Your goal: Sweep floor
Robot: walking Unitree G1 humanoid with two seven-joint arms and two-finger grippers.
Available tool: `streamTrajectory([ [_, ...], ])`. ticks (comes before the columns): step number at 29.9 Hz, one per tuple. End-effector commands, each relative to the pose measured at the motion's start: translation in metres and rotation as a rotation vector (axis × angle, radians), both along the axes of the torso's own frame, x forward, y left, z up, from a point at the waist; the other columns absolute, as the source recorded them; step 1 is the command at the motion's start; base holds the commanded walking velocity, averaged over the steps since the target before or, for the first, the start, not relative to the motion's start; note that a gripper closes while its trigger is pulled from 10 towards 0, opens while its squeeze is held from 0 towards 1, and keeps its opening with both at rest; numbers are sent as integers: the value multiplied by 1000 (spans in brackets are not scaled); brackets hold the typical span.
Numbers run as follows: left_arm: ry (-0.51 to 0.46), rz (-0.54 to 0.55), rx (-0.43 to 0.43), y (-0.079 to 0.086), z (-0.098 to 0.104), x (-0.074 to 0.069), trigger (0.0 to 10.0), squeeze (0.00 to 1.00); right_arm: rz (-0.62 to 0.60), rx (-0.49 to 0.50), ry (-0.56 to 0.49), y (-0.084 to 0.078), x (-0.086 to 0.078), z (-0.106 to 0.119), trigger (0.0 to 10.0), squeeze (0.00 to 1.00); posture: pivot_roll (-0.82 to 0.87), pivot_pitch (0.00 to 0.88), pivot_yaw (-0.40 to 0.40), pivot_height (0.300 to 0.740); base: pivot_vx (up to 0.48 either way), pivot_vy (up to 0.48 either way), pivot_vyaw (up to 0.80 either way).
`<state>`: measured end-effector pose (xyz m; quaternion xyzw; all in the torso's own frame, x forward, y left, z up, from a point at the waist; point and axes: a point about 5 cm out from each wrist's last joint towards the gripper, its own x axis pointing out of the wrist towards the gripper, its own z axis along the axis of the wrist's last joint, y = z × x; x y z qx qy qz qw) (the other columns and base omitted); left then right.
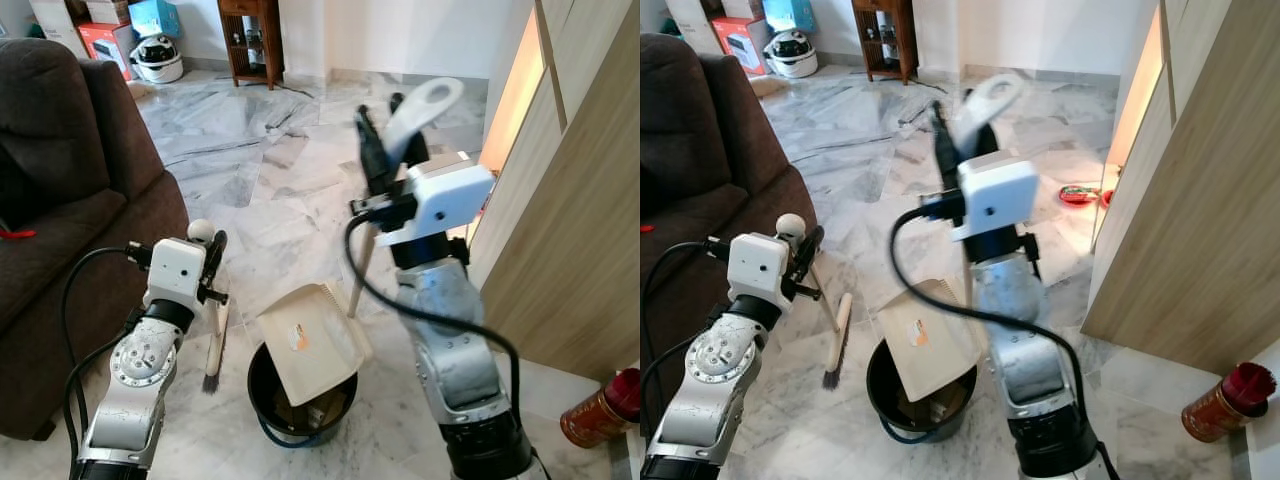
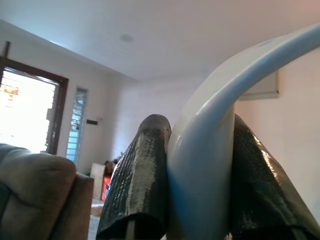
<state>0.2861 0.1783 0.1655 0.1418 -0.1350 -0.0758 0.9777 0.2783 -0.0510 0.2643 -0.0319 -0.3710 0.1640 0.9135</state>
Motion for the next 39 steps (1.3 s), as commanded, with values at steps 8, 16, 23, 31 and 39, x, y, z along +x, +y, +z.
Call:
streamTrajectory([
  [8,-65,-7,24,-1,11,-1,10000,0,72,-12,-168,24,-27,21,10000,0,19,80,66,740,0,0,0],
  [16,-63,-5,22,-1,10,-1,10000,0,112,-135,-247,39,-38,20,10000,0,17,75,66,740,0,0,0],
  [23,-64,-2,23,0,10,0,10000,0,128,-211,-296,49,-47,19,10000,0,19,75,63,740,0,0,0],
  [31,-65,-2,21,-1,9,0,10000,0,171,-230,-294,58,-52,18,10000,0,18,77,60,740,0,0,0],
  [39,-65,1,21,0,9,0,10000,0,221,-229,-259,62,-54,16,10000,0,20,77,58,740,0,0,0],
])
